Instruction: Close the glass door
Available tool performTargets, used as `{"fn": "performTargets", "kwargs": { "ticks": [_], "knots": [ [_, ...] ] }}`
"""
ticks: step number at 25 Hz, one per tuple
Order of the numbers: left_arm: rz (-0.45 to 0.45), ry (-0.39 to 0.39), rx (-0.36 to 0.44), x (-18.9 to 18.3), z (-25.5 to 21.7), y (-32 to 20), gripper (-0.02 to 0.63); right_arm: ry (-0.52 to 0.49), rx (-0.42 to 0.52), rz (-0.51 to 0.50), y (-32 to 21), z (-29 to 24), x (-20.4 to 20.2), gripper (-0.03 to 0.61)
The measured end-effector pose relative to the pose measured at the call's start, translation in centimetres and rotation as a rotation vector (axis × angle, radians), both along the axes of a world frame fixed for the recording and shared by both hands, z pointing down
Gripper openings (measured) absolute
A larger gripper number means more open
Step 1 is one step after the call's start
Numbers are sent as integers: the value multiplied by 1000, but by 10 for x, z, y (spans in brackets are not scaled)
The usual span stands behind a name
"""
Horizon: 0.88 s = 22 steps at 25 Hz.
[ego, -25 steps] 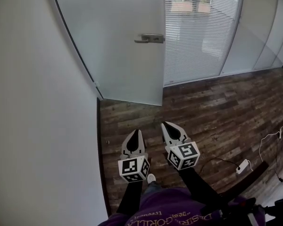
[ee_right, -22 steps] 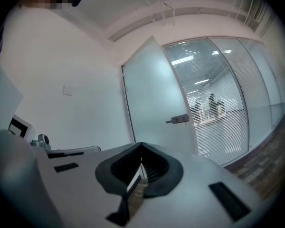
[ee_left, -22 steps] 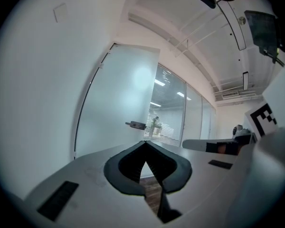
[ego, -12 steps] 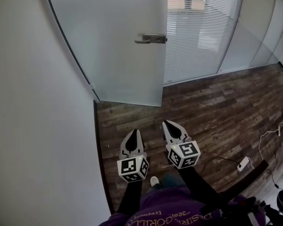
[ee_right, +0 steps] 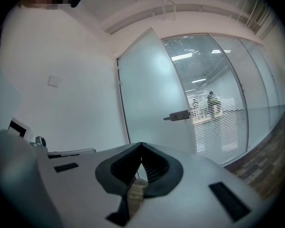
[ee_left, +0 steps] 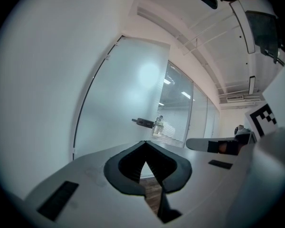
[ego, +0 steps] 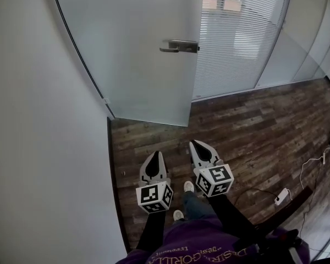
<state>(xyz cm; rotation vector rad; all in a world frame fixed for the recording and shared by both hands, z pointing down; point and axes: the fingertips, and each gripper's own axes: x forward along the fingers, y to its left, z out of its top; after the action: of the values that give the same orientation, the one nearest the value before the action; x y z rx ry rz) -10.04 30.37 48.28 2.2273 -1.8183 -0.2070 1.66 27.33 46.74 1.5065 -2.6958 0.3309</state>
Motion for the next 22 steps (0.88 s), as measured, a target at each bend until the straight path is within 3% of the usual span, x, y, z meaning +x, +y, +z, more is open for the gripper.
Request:
{"fn": "performTargets", "kwargs": {
  "ticks": [7, 22],
  "knots": [
    [-21, -15, 7, -2, -7, -68, 2, -8, 9, -27, -69, -6, -4, -3],
    [-23, -47, 28, 32, -24, -194, 2, -29, 22, -58, -196, -19, 23, -3]
  ]
}}
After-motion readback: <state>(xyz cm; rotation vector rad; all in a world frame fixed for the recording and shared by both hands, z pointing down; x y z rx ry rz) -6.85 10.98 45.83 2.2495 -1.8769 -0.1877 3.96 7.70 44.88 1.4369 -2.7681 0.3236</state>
